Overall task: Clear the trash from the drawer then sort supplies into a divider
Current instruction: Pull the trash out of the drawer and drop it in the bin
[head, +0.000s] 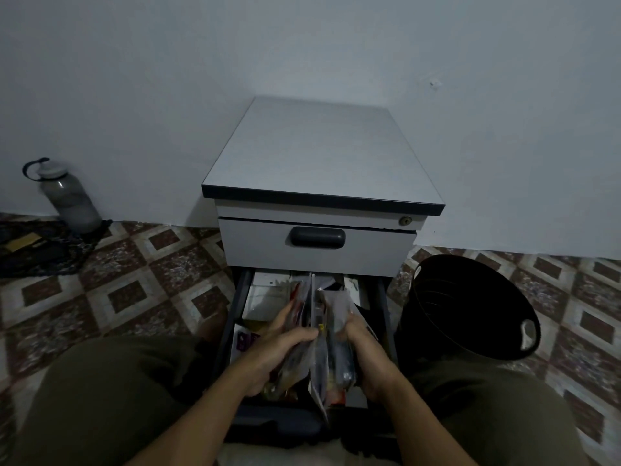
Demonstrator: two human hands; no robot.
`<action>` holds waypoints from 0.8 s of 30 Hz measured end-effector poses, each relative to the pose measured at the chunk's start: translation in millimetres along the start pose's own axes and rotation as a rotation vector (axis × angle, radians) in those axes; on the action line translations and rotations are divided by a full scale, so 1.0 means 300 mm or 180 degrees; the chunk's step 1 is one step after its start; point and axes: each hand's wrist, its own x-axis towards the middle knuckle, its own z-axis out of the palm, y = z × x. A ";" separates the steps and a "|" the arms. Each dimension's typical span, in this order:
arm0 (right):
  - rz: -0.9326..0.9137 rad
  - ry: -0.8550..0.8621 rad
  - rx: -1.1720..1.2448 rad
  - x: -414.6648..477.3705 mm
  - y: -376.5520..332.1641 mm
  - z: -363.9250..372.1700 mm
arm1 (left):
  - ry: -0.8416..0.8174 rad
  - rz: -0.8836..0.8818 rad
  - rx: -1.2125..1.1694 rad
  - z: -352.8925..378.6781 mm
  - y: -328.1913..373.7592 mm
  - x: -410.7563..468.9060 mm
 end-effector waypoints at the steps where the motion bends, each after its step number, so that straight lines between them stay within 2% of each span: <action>1: -0.0012 0.0026 -0.0007 -0.001 0.001 0.004 | 0.0049 0.0033 -0.0010 0.003 0.005 0.001; 5: 0.0011 0.0025 -0.0089 -0.021 -0.027 0.046 | 0.0074 0.0152 -0.0396 0.001 0.000 -0.002; 9: 0.0040 -0.0140 -0.0384 -0.016 -0.030 0.035 | 0.0042 0.0020 -0.0048 0.008 0.016 0.003; 15: 0.0135 0.0152 -0.0355 -0.024 -0.028 0.037 | 0.0025 -0.0043 0.0049 0.011 0.023 0.006; 19: -0.0133 -0.0002 -0.0480 -0.043 -0.053 0.048 | -0.0244 0.0155 0.0515 0.031 0.049 -0.021; 24: -0.0307 -0.0082 -0.0672 -0.094 -0.147 0.039 | -0.0355 0.0373 0.0563 0.046 0.109 -0.075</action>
